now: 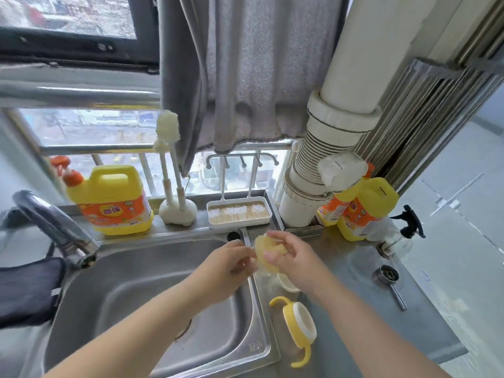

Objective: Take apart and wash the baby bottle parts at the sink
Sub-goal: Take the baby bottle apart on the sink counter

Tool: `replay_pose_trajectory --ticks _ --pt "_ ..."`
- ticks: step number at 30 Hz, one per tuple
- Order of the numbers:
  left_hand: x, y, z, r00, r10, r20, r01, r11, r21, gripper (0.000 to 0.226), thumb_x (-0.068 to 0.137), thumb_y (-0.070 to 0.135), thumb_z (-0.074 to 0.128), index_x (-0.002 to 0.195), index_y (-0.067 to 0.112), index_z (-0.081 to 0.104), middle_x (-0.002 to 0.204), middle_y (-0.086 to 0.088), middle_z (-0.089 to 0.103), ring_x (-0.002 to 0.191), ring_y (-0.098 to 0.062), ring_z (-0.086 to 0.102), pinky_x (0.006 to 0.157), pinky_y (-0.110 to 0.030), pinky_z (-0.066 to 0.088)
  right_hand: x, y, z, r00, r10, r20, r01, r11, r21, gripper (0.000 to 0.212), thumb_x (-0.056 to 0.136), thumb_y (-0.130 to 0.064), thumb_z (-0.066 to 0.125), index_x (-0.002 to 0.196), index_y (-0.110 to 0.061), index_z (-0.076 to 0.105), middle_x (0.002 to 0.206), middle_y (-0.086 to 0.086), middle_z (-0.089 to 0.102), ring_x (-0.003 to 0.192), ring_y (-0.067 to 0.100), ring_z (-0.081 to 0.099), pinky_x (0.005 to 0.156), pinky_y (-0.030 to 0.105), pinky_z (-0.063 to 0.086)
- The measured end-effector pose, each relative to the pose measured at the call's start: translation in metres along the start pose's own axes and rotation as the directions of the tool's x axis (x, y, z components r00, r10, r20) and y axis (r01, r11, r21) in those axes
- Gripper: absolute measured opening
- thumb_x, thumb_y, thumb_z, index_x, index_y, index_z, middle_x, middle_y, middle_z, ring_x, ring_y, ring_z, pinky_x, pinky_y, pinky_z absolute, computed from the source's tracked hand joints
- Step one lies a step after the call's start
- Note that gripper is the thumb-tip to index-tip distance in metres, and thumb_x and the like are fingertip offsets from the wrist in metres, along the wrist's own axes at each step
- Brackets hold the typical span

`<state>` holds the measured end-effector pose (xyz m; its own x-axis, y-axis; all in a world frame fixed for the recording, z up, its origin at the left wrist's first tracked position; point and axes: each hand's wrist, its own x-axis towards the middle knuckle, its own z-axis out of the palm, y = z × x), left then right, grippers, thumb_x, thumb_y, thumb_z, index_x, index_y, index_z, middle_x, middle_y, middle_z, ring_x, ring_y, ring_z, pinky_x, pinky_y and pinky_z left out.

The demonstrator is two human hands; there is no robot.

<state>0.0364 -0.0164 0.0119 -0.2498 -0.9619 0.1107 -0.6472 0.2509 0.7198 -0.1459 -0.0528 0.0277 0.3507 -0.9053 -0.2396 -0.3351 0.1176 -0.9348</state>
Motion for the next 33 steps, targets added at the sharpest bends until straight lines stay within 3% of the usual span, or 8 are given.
replay_pose_trajectory --ticks 6,10,15,20,23,27,30,33 --pt "-0.017 0.001 -0.013 0.992 -0.116 -0.043 0.113 0.991 -0.072 0.030 0.092 0.010 0.055 0.069 0.029 0.053 0.063 0.013 0.050 0.060 0.004 0.048 0.053 -0.012 0.037 -0.001 -0.016 0.029 0.999 -0.006 0.051 0.011 0.996 -0.085 0.058 0.062 -0.049 0.073 0.116 -0.041 0.055 0.115 -0.011 0.052 0.101 0.011 0.061 0.091 0.036 0.053" --pt "-0.021 -0.005 -0.019 0.990 -0.137 0.017 0.138 0.986 -0.094 0.013 0.090 0.008 0.057 0.083 0.005 0.067 0.058 0.013 0.051 0.054 0.004 0.047 0.052 -0.012 0.033 -0.004 -0.018 0.034 0.998 -0.035 0.057 0.045 0.982 -0.184 0.047 0.067 -0.039 0.083 0.105 -0.047 0.056 0.110 -0.014 0.052 0.097 0.008 0.060 0.085 0.025 0.051" --pt "-0.021 -0.009 -0.021 0.988 -0.125 0.086 0.143 0.957 -0.253 0.022 0.093 0.021 0.061 0.082 0.003 0.068 0.056 0.015 0.052 0.050 -0.001 0.040 0.054 -0.015 0.033 -0.009 -0.021 0.030 0.997 -0.052 0.061 0.061 0.985 -0.162 0.044 0.067 -0.036 0.085 0.103 -0.044 0.060 0.103 -0.015 0.059 0.092 0.002 0.063 0.076 0.012 0.049" --pt "-0.019 -0.013 -0.016 0.967 -0.173 0.185 0.224 0.926 -0.304 0.035 0.089 0.035 0.064 0.086 0.001 0.069 0.061 0.007 0.054 0.056 -0.011 0.041 0.056 -0.023 0.035 -0.008 -0.012 0.028 0.996 -0.007 0.086 0.021 0.985 -0.169 0.055 0.061 -0.046 0.085 0.112 -0.041 0.064 0.109 -0.013 0.063 0.098 0.004 0.064 0.092 0.022 0.050" --pt "-0.016 -0.016 -0.020 0.930 -0.220 0.296 0.318 0.885 -0.340 0.035 0.083 0.044 0.067 0.079 0.010 0.069 0.059 0.009 0.055 0.051 -0.008 0.039 0.053 -0.021 0.032 -0.005 -0.008 0.027 0.991 0.003 0.137 0.018 0.988 -0.152 0.043 0.067 -0.039 0.084 0.105 -0.044 0.066 0.105 -0.013 0.069 0.096 0.003 0.065 0.092 0.022 0.051" --pt "-0.018 -0.029 -0.029 0.878 -0.209 0.431 0.393 0.829 -0.399 0.021 0.077 0.049 0.067 0.074 0.029 0.073 0.061 0.008 0.057 0.066 -0.019 0.045 0.068 -0.033 0.035 0.001 -0.006 0.033 0.976 0.016 0.216 -0.001 0.998 -0.068 0.040 0.073 -0.016 0.081 0.105 -0.036 0.066 0.099 -0.004 0.070 0.089 0.009 0.065 0.086 0.029 0.056" --pt "-0.038 -0.052 -0.043 0.850 -0.344 0.399 0.484 0.809 -0.334 0.020 0.090 0.028 0.065 0.071 0.027 0.073 0.060 0.007 0.059 0.062 -0.015 0.043 0.064 -0.030 0.032 0.010 -0.008 0.015 0.987 0.085 0.133 -0.106 0.982 0.158 0.048 0.070 -0.007 0.080 0.115 -0.007 0.064 0.096 0.011 0.067 0.085 0.017 0.065 0.073 0.032 0.059" --pt "-0.053 -0.067 -0.053 0.828 -0.492 0.267 0.560 0.748 -0.357 0.021 0.091 0.028 0.063 0.072 0.023 0.071 0.066 0.003 0.064 0.059 -0.012 0.044 0.056 -0.023 0.032 0.021 -0.012 0.002 0.979 0.113 0.173 -0.101 0.992 -0.076 0.044 0.075 -0.015 0.079 0.116 -0.020 0.064 0.107 0.006 0.064 0.090 0.014 0.065 0.078 0.031 0.058"
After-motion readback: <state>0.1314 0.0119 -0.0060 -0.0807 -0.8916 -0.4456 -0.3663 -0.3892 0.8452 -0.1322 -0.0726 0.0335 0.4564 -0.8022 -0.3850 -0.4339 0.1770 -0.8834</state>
